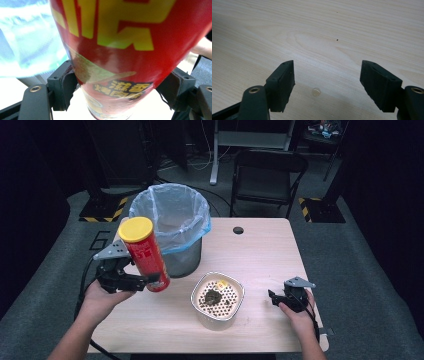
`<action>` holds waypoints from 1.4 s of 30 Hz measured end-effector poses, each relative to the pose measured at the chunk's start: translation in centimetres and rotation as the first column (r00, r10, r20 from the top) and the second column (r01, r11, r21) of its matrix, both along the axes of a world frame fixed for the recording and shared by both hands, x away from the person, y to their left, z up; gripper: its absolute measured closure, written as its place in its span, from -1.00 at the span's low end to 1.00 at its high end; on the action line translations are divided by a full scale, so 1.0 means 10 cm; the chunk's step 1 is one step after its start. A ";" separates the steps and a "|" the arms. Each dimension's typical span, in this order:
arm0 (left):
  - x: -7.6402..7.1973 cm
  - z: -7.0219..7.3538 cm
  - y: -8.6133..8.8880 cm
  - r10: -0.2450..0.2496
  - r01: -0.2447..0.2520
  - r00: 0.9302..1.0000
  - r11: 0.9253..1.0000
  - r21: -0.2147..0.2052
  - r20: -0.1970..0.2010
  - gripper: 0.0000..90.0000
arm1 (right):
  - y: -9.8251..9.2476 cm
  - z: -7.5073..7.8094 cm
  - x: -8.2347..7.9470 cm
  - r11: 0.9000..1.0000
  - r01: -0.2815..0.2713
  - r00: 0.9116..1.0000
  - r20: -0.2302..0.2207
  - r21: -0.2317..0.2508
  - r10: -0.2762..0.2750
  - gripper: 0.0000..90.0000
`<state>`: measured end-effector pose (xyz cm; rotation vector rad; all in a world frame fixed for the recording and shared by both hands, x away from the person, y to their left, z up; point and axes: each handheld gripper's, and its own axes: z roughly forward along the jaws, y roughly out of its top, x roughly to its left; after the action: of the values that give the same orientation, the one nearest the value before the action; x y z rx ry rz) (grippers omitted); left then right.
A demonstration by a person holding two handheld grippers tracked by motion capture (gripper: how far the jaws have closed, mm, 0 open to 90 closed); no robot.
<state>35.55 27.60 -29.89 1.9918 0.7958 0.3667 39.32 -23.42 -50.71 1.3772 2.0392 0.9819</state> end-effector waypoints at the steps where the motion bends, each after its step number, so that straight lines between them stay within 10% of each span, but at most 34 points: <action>1: 0.00 0.05 0.00 0.002 -0.002 1.000 1.000 0.005 0.002 -0.49 | 0.00 0.00 0.00 1.000 -0.003 1.000 0.001 -0.005 0.003 -0.39; 22: 0.16 0.73 -0.17 0.005 -0.007 0.999 0.998 0.057 0.039 -0.49 | 0.05 -0.03 0.01 0.999 -0.022 1.000 -0.004 -0.039 0.022 -0.39; 42: 0.70 1.18 -0.32 0.061 -0.062 0.998 0.998 0.022 0.031 -0.49 | 0.04 -0.07 0.04 0.996 -0.044 0.999 -0.018 -0.075 0.042 -0.39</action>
<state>42.57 24.37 -18.13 1.9822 0.8383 0.4428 39.71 -22.99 -51.42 1.3111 2.1036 0.9046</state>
